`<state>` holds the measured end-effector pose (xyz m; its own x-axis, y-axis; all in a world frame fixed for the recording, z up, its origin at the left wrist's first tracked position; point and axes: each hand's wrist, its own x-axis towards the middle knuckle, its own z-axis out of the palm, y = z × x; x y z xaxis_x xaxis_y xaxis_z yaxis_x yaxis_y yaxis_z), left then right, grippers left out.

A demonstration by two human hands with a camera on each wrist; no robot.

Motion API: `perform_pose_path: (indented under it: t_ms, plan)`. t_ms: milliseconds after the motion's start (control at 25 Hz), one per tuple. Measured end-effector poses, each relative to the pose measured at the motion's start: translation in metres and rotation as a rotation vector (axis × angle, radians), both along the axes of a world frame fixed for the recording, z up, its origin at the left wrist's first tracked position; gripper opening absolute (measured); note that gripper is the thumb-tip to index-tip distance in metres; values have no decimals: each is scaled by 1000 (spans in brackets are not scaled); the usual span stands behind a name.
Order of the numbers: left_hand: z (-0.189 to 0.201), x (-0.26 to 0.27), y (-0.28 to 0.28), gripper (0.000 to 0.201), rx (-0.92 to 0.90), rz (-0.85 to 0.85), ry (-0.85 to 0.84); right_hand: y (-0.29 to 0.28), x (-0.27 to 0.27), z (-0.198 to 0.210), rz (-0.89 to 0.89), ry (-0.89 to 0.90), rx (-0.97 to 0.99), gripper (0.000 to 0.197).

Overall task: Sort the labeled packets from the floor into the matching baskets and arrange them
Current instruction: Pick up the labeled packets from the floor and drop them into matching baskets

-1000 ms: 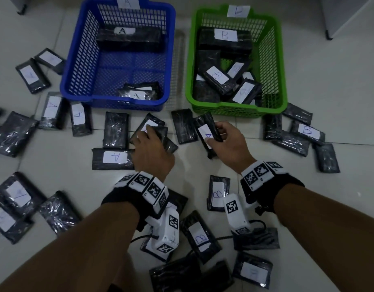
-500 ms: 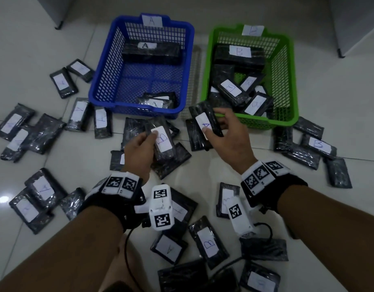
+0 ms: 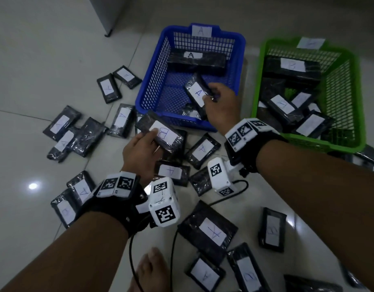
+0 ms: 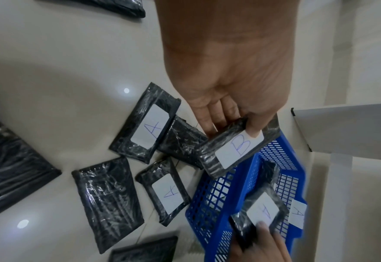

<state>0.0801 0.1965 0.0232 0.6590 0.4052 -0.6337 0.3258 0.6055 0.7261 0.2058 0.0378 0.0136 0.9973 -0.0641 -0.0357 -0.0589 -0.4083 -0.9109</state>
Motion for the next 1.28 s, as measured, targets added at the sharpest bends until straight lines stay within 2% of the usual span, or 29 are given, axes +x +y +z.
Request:
perform_pose_path:
  t_ms: [80, 280, 440, 520, 600, 680, 800, 880, 960, 1160, 1280]
  plan:
    - [2, 2, 1, 14, 7, 1, -11, 15, 7, -6, 98, 41, -43, 28]
    - [-4, 5, 15, 26, 23, 50, 2, 41, 13, -14, 289, 126, -29, 38]
    - [1, 24, -2, 29, -61, 30, -53, 22, -11, -4, 176, 6, -5, 24]
    - [5, 39, -21, 25, -91, -11, -87, 1, -28, 1, 161, 43, 71, 21]
    - [12, 53, -49, 15, -87, -106, -114, -26, -41, 6, 135, 67, 131, 21]
    - [23, 67, -87, 3, -47, -225, -130, -65, -47, 13, 38, 50, 193, 18]
    - [31, 78, -135, 8, 185, -427, -120, -131, -46, 18, -162, 28, 166, 15]
    - [27, 79, -159, 23, 406, -589, -159, -177, -46, 18, -318, -6, 75, 18]
    - [17, 72, -170, 27, 602, -711, -213, -207, -44, 13, -393, -4, -60, 22]
    - [-11, 42, -182, 28, 1099, -935, -426, -228, -36, -3, -327, 5, -226, 36]
    - [-25, 27, -188, 34, 1352, -993, -580, -236, -57, -7, -295, -139, -236, 33]
